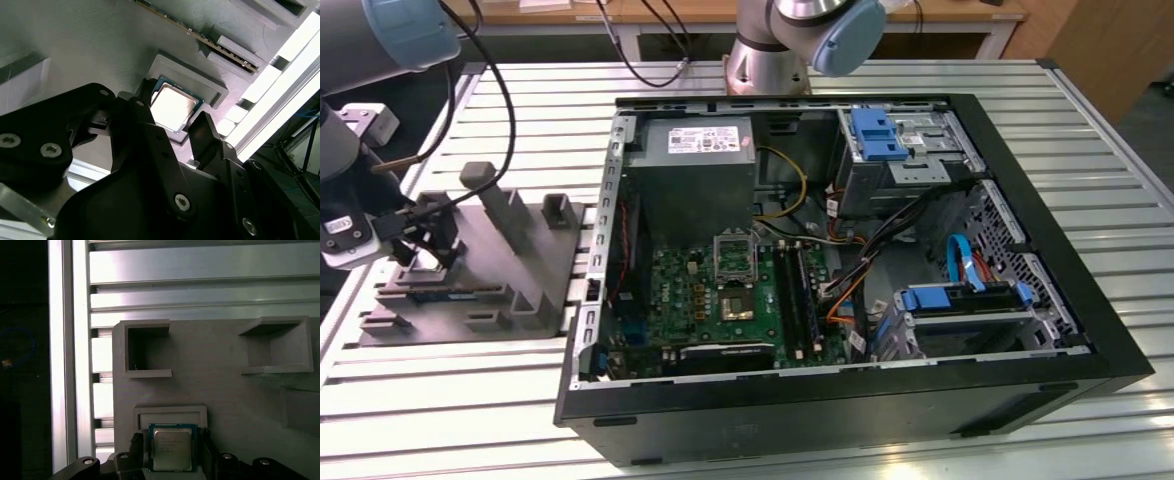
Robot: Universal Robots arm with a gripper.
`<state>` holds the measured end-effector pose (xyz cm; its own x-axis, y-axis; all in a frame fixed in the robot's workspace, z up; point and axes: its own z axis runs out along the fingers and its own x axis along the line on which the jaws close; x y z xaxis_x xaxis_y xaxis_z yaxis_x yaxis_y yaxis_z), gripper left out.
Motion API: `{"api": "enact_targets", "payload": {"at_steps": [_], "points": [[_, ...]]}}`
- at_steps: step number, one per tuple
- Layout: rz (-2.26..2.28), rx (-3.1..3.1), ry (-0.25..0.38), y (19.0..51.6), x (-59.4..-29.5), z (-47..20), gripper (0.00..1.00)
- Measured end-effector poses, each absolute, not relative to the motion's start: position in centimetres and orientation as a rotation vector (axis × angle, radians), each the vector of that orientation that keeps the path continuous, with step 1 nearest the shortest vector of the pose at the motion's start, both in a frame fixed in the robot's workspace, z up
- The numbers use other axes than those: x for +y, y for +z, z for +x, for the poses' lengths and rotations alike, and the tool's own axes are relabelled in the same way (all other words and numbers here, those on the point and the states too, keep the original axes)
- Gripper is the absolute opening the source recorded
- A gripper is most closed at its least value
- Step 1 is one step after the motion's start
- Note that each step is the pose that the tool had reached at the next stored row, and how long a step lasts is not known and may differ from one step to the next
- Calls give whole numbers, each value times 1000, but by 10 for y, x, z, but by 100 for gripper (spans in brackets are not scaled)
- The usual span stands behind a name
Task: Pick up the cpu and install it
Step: 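Pick up the cpu and move it towards the insertion slot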
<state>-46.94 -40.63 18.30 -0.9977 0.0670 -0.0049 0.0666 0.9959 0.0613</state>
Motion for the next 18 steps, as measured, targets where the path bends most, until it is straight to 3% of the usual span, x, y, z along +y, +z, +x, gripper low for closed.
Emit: {"api": "enact_targets", "payload": {"at_steps": [14, 18], "points": [[105, 3131, 96, 182, -406, -469, 56], [105, 3131, 96, 182, -406, -469, 48]]}}
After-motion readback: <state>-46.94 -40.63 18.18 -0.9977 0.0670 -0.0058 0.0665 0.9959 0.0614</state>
